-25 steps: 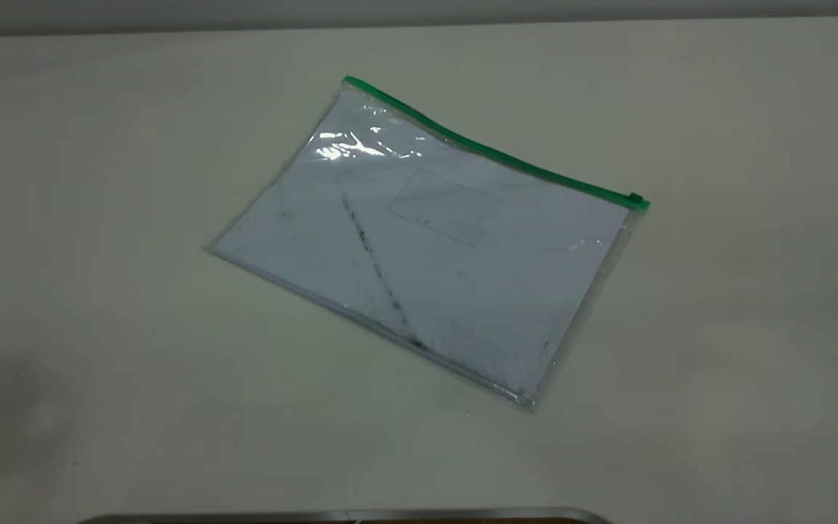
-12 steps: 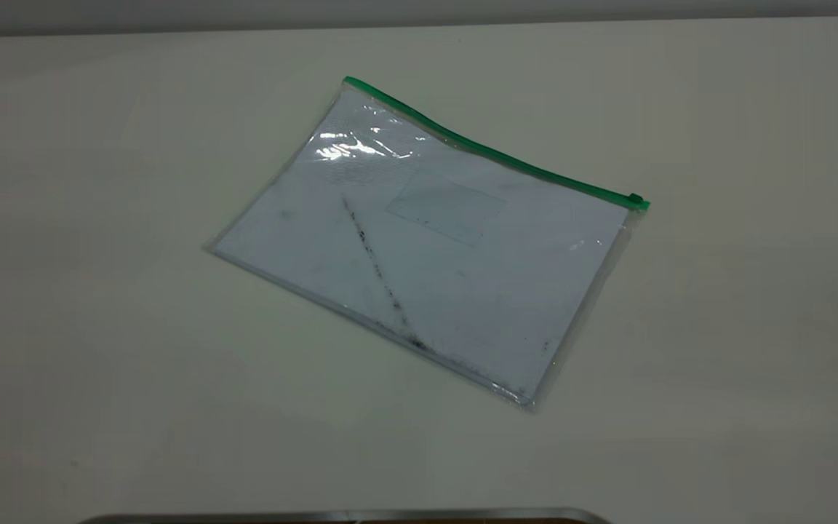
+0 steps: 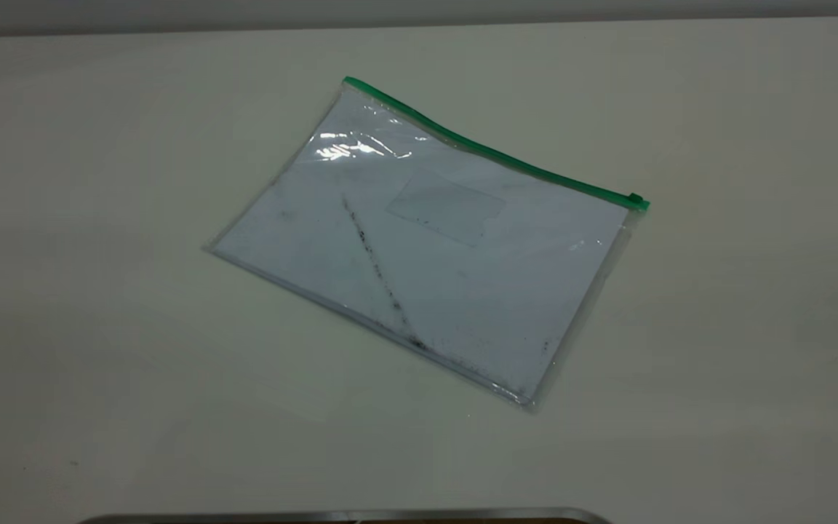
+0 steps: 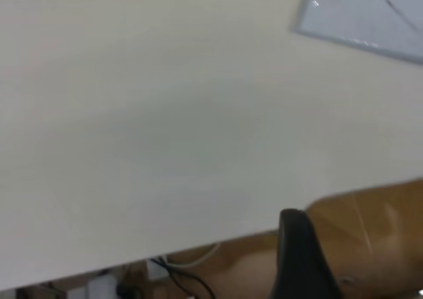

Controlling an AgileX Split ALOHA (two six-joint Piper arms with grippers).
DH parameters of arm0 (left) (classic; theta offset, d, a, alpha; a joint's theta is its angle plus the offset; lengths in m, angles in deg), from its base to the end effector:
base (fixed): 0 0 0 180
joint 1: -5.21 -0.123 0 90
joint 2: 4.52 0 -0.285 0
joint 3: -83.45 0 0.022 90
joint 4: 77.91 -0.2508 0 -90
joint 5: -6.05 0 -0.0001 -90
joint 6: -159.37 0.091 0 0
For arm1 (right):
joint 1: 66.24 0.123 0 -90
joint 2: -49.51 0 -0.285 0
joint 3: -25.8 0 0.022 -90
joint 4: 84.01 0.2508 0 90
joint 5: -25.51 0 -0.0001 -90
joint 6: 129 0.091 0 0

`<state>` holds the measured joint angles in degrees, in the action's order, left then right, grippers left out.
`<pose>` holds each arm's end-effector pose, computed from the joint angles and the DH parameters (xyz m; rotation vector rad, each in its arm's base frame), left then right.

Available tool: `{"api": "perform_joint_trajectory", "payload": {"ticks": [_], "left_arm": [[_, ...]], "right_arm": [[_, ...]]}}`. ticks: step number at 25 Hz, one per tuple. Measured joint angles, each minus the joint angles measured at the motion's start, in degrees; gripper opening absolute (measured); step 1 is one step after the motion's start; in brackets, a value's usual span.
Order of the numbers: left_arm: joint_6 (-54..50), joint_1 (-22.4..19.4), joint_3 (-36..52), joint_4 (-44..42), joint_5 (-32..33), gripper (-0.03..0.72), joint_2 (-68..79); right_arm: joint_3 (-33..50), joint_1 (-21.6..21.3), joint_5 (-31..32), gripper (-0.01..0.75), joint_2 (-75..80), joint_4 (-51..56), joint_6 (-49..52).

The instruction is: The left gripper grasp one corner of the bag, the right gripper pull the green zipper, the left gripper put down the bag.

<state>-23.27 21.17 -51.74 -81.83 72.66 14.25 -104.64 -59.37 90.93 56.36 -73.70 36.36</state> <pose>0.0154 0.0015 0.2874 0.2612 2.2561 -0.0859 -0.0114 0.0136 0.2671 -0.4115 2.0746 0.1374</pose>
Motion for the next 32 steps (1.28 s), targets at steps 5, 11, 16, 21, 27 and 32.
{"api": "perform_joint_trajectory", "payload": {"ticks": [5,11,16,21,27,32], "left_arm": [[2.64,0.00,4.44,2.51,-1.09,0.509,-0.48],[2.64,0.00,4.58,3.40,-1.59,0.509,-0.66],[2.64,0.00,4.58,3.46,-1.64,0.509,-0.72],[2.64,-0.13,4.62,3.46,-1.69,0.509,-1.11],[2.64,-10.45,4.62,3.46,-1.69,0.509,-6.44],[2.96,-17.38,4.62,3.30,-1.59,0.509,-12.01]], "right_arm": [[0.00,0.00,0.00,0.579,0.00,0.04,0.00],[0.00,0.00,0.00,0.579,0.00,0.04,0.00],[0.04,0.00,0.00,0.579,0.00,0.07,0.00],[0.04,0.00,-0.04,0.579,0.00,0.11,0.00],[0.04,0.00,-0.04,0.579,0.00,0.18,0.00],[0.04,0.00,-0.04,0.579,0.00,0.18,0.00]]}}
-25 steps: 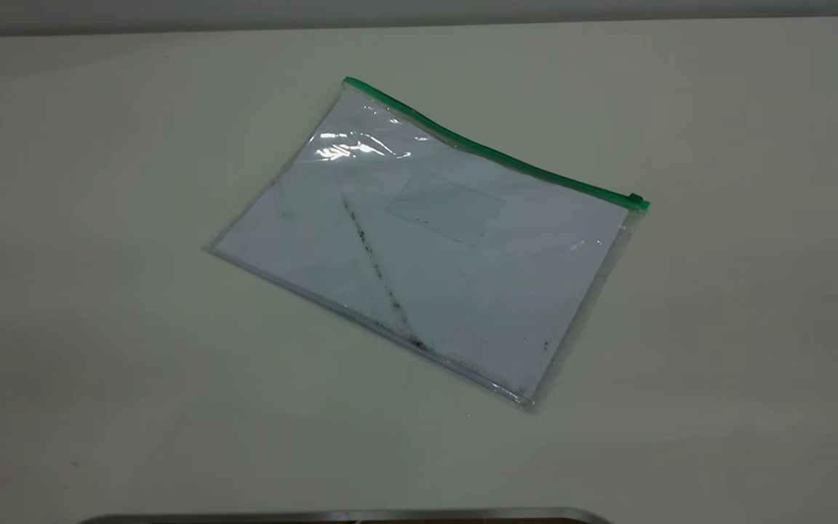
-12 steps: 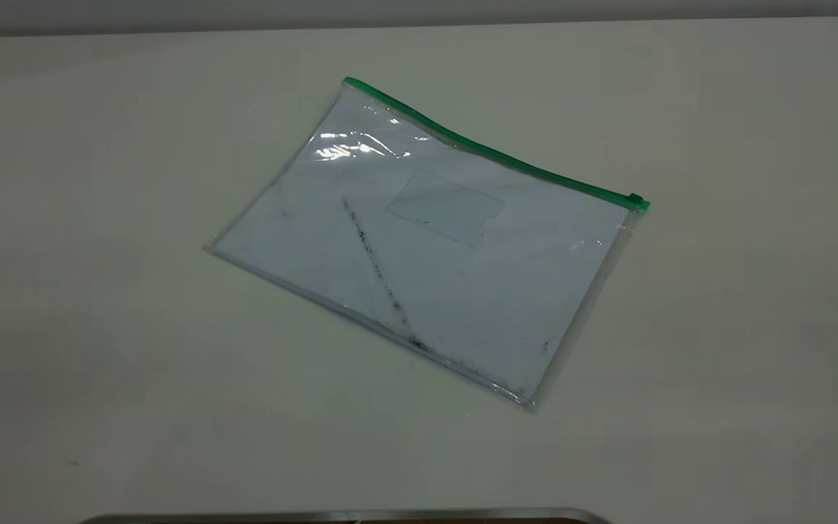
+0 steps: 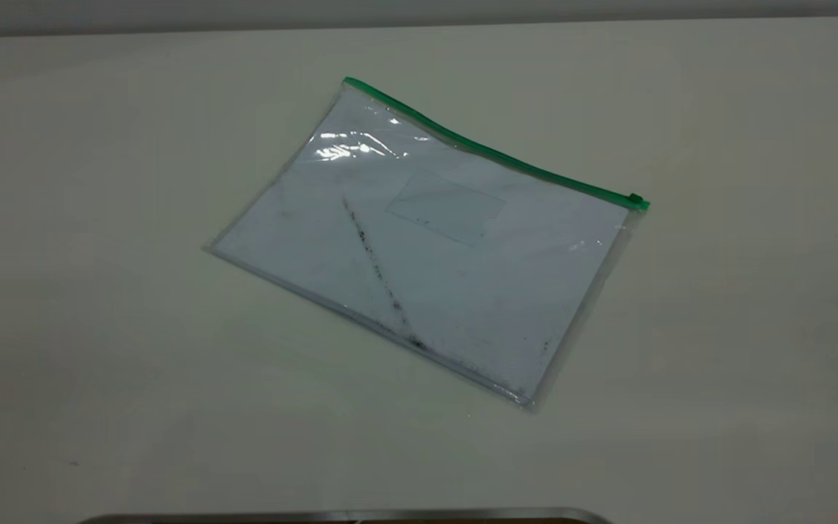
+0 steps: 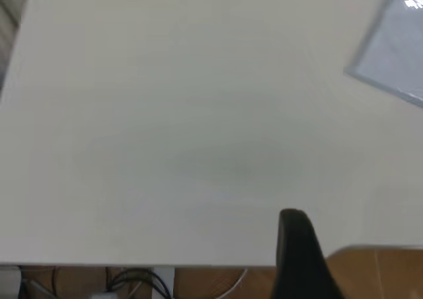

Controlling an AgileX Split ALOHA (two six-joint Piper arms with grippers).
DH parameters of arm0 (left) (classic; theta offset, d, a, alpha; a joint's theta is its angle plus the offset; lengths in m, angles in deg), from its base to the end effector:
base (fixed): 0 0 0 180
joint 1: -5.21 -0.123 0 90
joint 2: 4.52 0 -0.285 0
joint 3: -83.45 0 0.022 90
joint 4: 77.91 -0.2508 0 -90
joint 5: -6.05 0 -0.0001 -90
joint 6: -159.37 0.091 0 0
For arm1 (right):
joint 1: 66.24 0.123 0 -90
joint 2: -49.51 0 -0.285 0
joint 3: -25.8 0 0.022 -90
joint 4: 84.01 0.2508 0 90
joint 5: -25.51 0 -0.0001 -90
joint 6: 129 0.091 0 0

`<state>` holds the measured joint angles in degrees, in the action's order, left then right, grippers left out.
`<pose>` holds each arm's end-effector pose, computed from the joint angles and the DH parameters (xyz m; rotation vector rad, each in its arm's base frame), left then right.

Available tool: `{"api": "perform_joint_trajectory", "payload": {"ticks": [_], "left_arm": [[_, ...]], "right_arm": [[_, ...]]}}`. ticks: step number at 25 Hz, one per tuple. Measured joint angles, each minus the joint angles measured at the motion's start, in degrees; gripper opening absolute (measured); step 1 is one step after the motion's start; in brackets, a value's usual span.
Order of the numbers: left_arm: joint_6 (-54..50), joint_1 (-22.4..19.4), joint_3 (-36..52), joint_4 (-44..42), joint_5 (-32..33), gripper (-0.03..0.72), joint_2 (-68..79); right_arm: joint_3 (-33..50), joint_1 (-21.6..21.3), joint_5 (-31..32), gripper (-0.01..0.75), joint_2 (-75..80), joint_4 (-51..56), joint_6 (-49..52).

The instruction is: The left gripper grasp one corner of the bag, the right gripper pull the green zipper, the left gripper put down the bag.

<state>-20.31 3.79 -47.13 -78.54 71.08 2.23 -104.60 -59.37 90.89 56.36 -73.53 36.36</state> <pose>-0.0092 0.0007 0.2672 -0.0213 2.1153 0.0314 -0.0113 0.0138 0.2670 -0.4116 2.0743 0.1410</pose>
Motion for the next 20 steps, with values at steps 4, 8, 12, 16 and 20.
{"api": "perform_joint_trajectory", "payload": {"ticks": [4,8,12,16,20], "left_arm": [[0.00,-0.59,0.00,0.05,0.00,0.509,-0.06],[0.00,-0.64,0.00,0.00,0.00,0.509,-0.06],[0.00,-0.64,0.00,0.00,0.00,0.509,-0.06],[0.00,-0.64,0.00,0.00,0.00,0.509,-0.06],[0.00,-0.64,0.00,0.00,0.00,0.509,-0.06]], "right_arm": [[0.00,0.00,0.00,0.579,0.00,0.06,0.00],[0.00,0.00,0.00,0.579,0.00,0.06,0.00],[0.00,0.00,0.00,0.579,0.00,0.11,0.00],[0.00,-0.10,0.00,0.579,0.00,0.19,0.00],[0.00,-3.38,0.00,0.579,0.00,0.25,0.00]]}}
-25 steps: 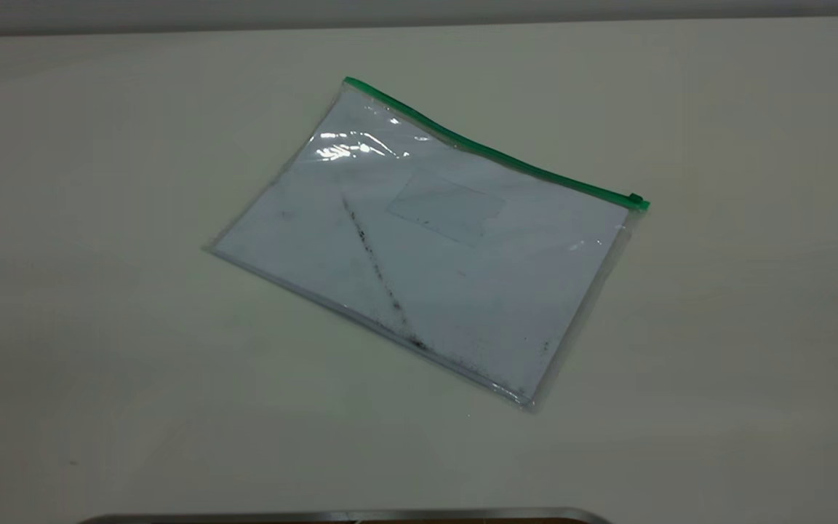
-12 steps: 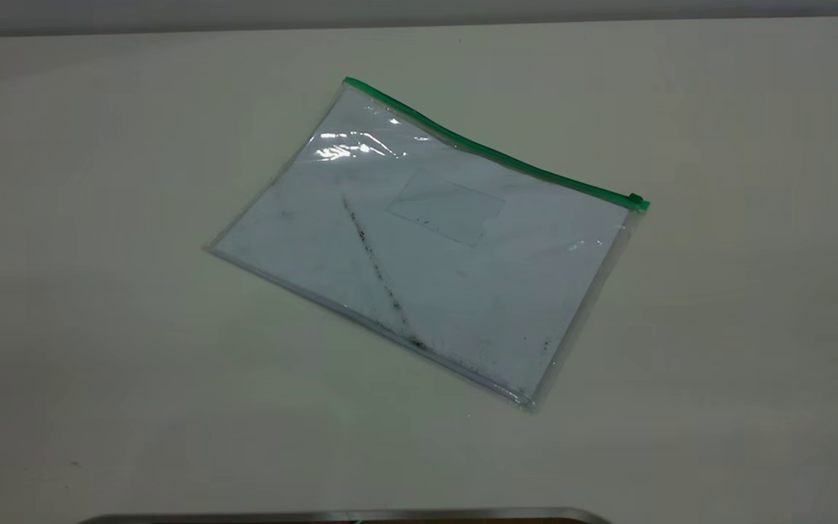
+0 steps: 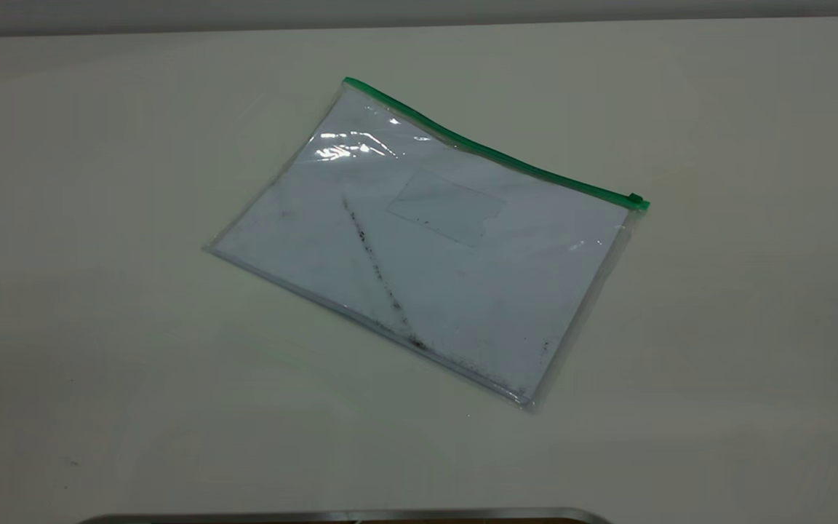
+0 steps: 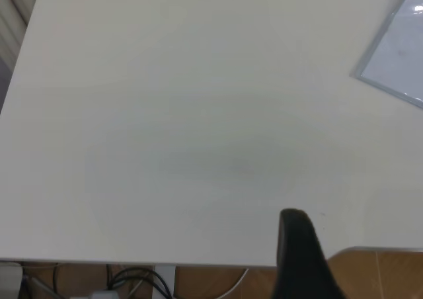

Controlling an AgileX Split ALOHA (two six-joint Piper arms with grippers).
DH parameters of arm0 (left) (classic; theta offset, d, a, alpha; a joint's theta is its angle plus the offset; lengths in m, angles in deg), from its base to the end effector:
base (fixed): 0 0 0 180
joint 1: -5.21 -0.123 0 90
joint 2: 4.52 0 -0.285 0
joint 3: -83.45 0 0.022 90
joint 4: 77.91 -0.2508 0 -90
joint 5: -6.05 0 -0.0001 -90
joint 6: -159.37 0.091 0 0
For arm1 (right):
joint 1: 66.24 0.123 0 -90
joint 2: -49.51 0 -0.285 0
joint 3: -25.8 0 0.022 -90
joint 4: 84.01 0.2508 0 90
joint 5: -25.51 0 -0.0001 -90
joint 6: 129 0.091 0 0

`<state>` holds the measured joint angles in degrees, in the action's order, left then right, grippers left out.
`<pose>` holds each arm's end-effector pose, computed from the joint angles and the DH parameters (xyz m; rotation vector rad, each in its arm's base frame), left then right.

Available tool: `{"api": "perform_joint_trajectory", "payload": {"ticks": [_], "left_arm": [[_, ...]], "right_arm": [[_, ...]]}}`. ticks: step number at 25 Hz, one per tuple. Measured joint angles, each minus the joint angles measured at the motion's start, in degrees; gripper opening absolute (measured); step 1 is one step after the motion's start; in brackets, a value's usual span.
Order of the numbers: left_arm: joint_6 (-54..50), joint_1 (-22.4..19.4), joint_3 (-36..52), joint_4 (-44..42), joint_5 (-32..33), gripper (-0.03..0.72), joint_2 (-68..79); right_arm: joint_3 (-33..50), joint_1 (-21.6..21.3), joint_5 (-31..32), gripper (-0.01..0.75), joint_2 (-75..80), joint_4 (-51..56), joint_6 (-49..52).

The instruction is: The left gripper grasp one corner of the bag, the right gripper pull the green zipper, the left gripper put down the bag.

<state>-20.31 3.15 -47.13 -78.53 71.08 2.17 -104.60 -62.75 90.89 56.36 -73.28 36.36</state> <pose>-0.0093 0.0006 0.2672 -0.0331 2.1142 0.0379 -0.0106 0.0148 0.2671 -0.3503 2.0835 0.1111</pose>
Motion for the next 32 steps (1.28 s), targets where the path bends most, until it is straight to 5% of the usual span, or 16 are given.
{"api": "perform_joint_trajectory", "payload": {"ticks": [32], "left_arm": [[-0.32,0.00,0.00,0.00,0.02,0.509,0.00]], "right_arm": [[0.00,-2.53,-0.34,0.579,0.00,-8.02,10.11]]}}
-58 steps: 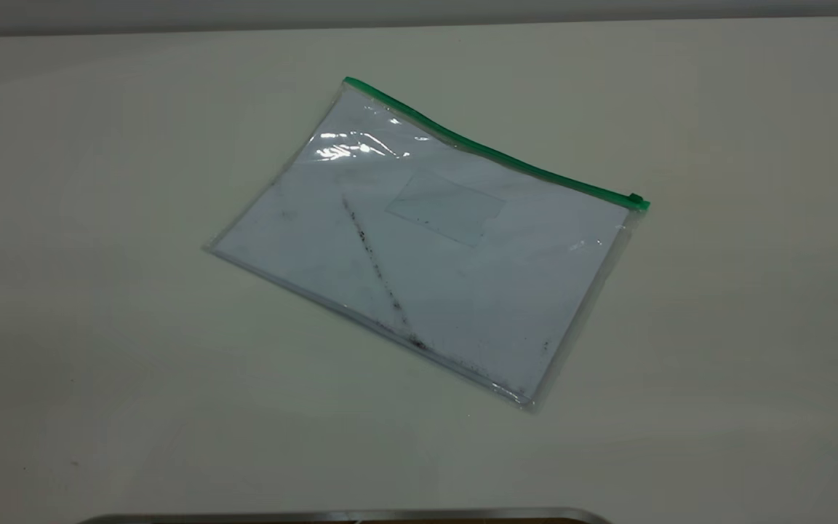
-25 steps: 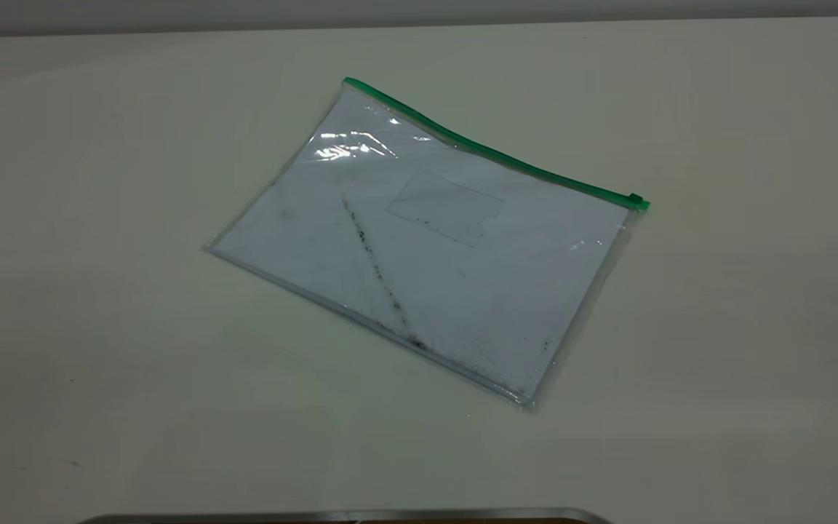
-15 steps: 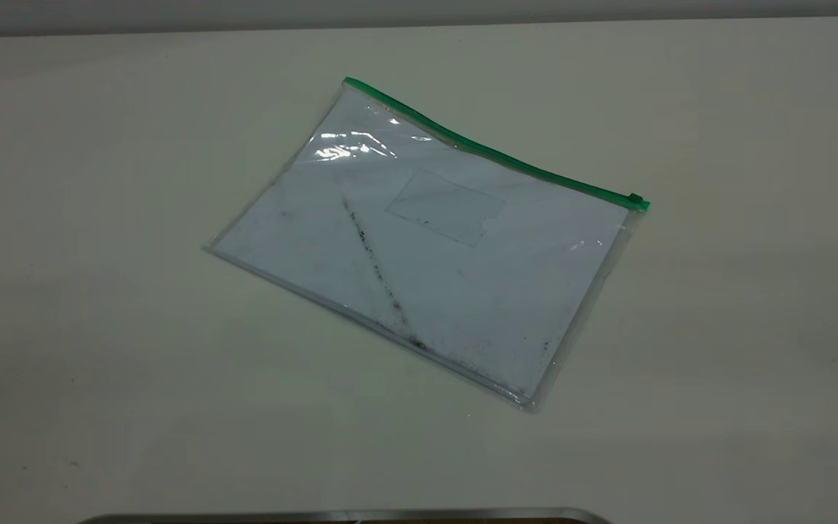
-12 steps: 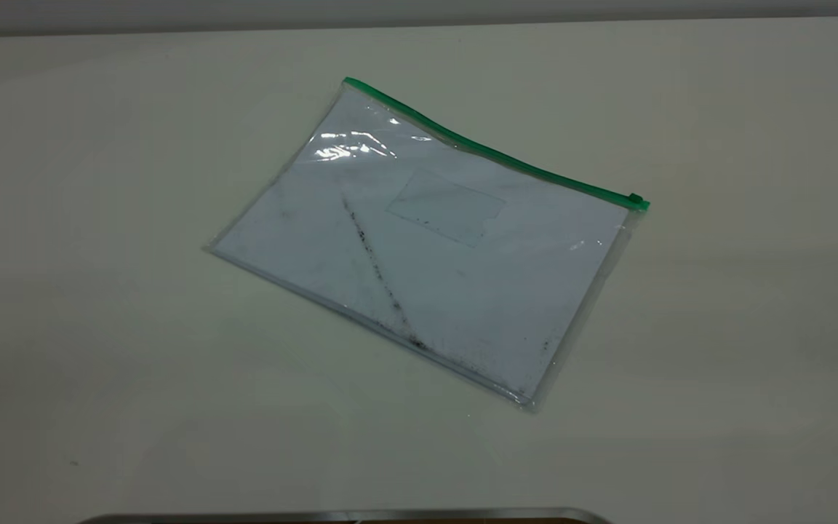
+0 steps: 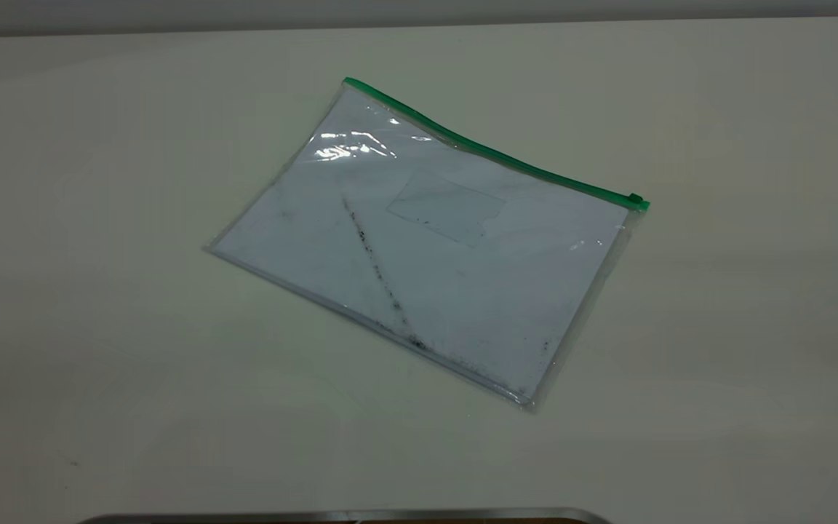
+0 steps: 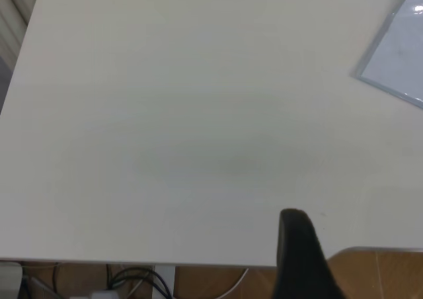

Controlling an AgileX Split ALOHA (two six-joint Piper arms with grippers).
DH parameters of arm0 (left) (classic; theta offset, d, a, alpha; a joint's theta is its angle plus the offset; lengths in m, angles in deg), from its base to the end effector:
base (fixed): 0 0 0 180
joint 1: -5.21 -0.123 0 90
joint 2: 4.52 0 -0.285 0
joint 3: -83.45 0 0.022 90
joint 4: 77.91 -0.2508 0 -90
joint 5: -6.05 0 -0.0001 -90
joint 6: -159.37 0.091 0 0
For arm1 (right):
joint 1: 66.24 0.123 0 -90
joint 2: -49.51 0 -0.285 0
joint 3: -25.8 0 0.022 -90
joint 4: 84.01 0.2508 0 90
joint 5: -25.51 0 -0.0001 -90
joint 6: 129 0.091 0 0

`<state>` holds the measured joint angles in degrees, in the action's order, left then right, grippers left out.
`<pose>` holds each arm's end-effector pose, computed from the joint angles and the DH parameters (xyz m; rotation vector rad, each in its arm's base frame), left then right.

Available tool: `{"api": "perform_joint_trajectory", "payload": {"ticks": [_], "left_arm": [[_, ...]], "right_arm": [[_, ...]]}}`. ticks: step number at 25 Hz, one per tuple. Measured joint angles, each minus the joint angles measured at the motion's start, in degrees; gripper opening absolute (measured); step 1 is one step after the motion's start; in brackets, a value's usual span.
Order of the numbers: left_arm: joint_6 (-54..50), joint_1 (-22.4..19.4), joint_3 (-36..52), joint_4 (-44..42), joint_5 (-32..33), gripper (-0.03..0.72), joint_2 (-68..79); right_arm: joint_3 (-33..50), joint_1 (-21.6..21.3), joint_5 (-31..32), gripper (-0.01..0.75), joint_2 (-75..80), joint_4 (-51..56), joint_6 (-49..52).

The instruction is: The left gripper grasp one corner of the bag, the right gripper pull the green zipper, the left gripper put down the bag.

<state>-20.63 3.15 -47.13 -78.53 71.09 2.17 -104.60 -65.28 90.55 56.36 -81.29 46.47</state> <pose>-0.0093 0.0006 0.2672 -0.0390 2.1142 0.0345 -0.0087 0.0038 0.2664 -0.1058 2.1168 0.0205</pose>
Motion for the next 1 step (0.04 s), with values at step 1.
{"api": "perform_joint_trajectory", "payload": {"ticks": [1], "left_arm": [[0.00,0.00,0.00,0.00,0.00,0.509,0.00]], "right_arm": [[0.00,0.00,0.00,0.579,0.00,0.00,0.00]]}}
